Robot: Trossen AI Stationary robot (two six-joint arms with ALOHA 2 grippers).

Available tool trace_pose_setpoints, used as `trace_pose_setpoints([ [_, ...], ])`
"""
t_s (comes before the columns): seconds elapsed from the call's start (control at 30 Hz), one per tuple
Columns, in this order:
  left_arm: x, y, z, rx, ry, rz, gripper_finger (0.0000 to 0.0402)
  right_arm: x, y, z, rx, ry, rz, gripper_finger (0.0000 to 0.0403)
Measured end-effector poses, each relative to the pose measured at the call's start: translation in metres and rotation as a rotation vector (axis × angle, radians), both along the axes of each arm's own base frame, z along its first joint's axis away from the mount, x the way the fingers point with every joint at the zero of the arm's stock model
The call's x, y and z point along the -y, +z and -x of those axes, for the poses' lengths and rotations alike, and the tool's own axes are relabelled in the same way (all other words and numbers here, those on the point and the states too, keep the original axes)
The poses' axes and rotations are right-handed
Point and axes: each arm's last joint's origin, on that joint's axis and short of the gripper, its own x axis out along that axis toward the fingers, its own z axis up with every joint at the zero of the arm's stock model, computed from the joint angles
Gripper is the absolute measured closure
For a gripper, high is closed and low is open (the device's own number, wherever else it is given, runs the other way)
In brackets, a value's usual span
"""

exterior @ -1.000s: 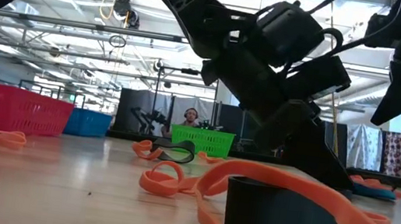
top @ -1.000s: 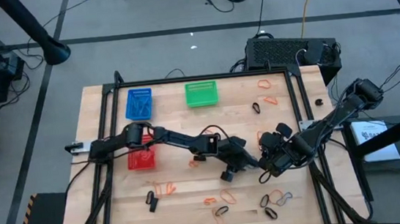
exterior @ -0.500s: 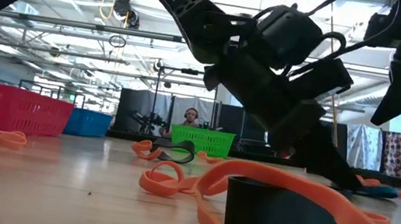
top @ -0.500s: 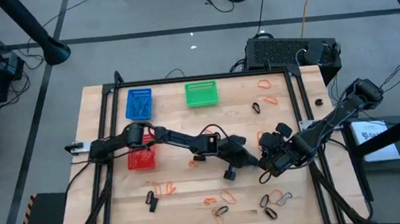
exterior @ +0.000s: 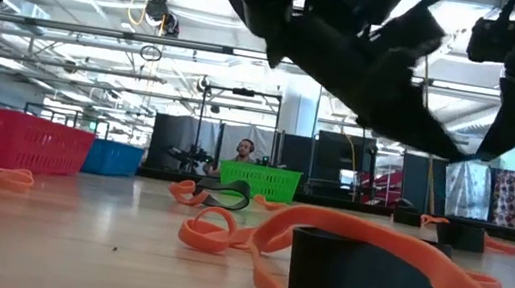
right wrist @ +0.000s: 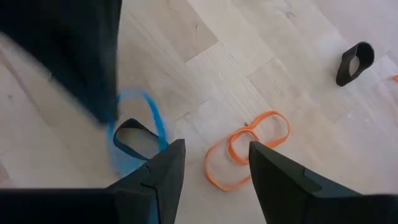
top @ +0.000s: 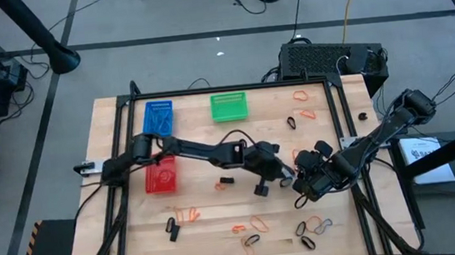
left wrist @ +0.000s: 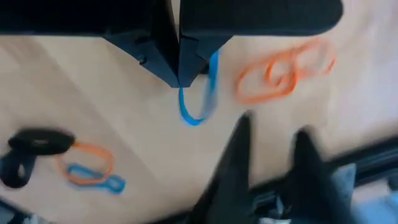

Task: Sort rubber bands into baskets
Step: Put the blue rubber band into the blue bin

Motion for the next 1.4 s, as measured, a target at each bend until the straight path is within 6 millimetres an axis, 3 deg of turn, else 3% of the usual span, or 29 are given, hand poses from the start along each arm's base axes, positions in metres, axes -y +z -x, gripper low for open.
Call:
trace_pose_setpoints([
  [0.13, -0.009, 0.011, 0.013, -0.117, 0.021, -0.007, 0.0401, -0.004, 0.0, 0.002, 0.01, 0.002, -0.011, 0.0232],
  [0.27, -0.011, 0.036, 0.032, -0.222, 0.035, -0.021, 0.0401, -0.008, 0.0, 0.004, 0.023, -0.002, -0.021, 0.0232],
  [0.47, -0.015, 0.072, 0.074, -0.446, 0.104, -0.062, 0.0401, -0.017, -0.002, 0.003, 0.044, 0.006, -0.069, 0.0232],
  [0.6, -0.016, 0.091, 0.109, -0.657, 0.16, -0.035, 0.0401, -0.026, -0.006, 0.003, -0.032, 0.05, -0.225, 0.0232],
  [0.77, -0.016, 0.097, 0.146, -0.928, 0.265, -0.024, 0.0401, -0.041, -0.007, 0.008, -0.146, 0.14, -0.431, 0.0232],
  [0.9, -0.017, 0.098, 0.168, -1.025, 0.376, -0.065, 0.0401, -0.05, -0.006, 0.014, -0.179, 0.179, -0.499, 0.0232],
  [1.27, -0.022, 0.094, 0.247, -1.087, 0.633, -0.035, 0.0401, -0.071, -0.006, 0.034, -0.21, 0.168, -0.549, 0.0232],
  [1.4, -0.029, 0.09, 0.274, -1.049, 0.741, -0.145, 0.0401, -0.076, -0.006, 0.04, -0.201, 0.165, -0.54, 0.0232],
])
